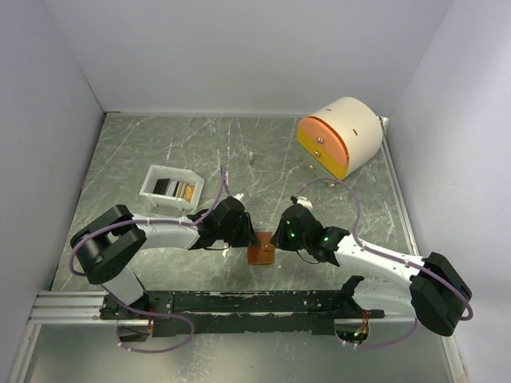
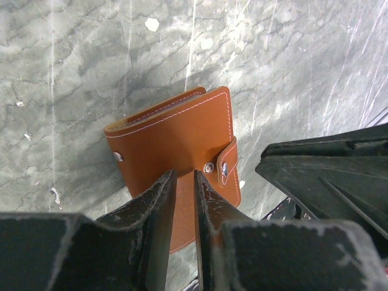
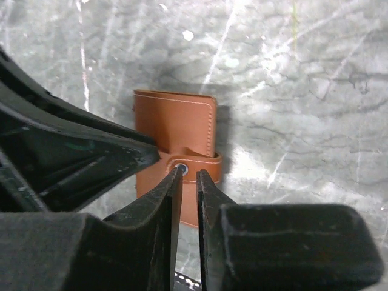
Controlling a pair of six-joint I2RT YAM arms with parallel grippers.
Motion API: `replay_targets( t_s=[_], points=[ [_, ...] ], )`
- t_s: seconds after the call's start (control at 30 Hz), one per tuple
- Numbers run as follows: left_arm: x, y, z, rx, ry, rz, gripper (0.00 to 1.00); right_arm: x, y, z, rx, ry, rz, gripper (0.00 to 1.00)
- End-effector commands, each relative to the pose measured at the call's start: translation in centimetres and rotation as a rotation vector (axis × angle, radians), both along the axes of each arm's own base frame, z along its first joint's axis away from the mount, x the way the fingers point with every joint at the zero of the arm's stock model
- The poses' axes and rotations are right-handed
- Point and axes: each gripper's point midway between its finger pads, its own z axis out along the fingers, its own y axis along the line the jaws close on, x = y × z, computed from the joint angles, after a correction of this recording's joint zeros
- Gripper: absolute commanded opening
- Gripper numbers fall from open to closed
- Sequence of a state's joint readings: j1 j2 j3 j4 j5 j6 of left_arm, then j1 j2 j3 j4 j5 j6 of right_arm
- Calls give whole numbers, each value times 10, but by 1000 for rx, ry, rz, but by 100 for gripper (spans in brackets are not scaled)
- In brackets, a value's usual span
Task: Put the credit cards into the card holder
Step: Close the card holder at the center of the board.
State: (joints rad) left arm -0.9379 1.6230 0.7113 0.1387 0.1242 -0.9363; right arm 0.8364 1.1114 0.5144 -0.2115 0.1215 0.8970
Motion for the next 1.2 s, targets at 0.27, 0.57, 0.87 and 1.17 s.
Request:
replay_targets(
  t_s=[0.27, 0.57, 0.87, 1.17],
  points=[
    [-12, 9, -13, 46, 49, -11, 30, -6, 7, -16, 79, 52, 48, 14],
    [-12, 9, -17, 60, 58, -14, 29, -7, 8, -21, 85, 64, 49, 12],
    [-12, 9, -17, 60, 59, -12, 29, -8, 10, -26, 87, 77, 55, 12],
    [-12, 7, -16, 55, 59, -16, 29, -9, 11, -31, 90, 86, 55, 12]
  ],
)
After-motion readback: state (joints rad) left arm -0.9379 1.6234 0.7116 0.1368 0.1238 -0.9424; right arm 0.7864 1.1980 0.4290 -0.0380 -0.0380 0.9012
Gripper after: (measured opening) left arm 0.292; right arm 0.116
